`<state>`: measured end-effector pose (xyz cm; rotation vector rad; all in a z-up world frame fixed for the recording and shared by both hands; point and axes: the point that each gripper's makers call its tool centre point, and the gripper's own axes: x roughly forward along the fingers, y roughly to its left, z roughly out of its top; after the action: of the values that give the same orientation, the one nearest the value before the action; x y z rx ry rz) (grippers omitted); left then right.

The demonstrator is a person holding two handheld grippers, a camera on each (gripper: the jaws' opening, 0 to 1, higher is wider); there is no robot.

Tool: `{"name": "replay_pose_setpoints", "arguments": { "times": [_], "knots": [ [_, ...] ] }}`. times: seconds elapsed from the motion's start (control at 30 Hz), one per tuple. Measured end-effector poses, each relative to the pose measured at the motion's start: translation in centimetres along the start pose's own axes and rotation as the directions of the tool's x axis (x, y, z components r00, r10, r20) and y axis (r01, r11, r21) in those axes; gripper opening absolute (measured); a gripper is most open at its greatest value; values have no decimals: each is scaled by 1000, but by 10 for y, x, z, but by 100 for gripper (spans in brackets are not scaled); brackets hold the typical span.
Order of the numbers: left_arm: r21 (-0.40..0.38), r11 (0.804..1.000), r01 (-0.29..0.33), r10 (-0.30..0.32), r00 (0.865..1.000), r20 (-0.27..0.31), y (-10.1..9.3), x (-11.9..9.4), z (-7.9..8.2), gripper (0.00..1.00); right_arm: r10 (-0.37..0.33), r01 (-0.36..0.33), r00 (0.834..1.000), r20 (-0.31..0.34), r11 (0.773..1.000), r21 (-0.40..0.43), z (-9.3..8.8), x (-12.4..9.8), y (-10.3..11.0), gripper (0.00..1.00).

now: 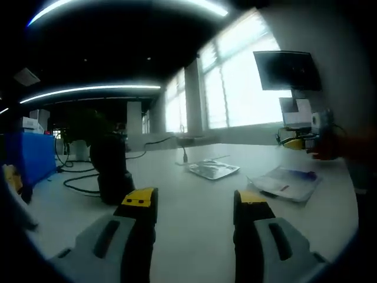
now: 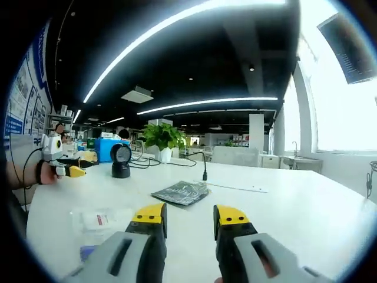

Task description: Clip sheet goods on table flip sheet goods clip sheet goods scan sheet goods put sheet goods back to table

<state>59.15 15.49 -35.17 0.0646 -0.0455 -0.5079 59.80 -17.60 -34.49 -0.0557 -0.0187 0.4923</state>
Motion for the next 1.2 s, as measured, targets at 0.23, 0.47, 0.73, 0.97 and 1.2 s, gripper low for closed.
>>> {"name": "replay_pose_setpoints", "arguments": {
  "times": [0.23,0.47,0.73,0.97,1.2],
  "knots": [
    [-42,999,-7,7,1000,8,1,-2,1,42,-22,22,999,23,1000,-6,-3,-8,0,27],
    [4,1000,11,-11,1000,-8,-8,-4,-2,42,-40,41,998,57,999,-22,1,-11,-4,27],
    [-23,1000,1,-1,1000,3,-4,-5,0,42,-46,48,999,27,996,-79,-5,-8,-2,26],
    [-26,1000,-1,1,1000,8,-3,-5,1,43,-31,33,999,32,998,-55,-4,-8,-3,26],
    [-23,1000,-1,1,1000,1,-3,-5,0,43,-31,32,999,16,996,-79,-7,-7,-1,25]
  ]
}}
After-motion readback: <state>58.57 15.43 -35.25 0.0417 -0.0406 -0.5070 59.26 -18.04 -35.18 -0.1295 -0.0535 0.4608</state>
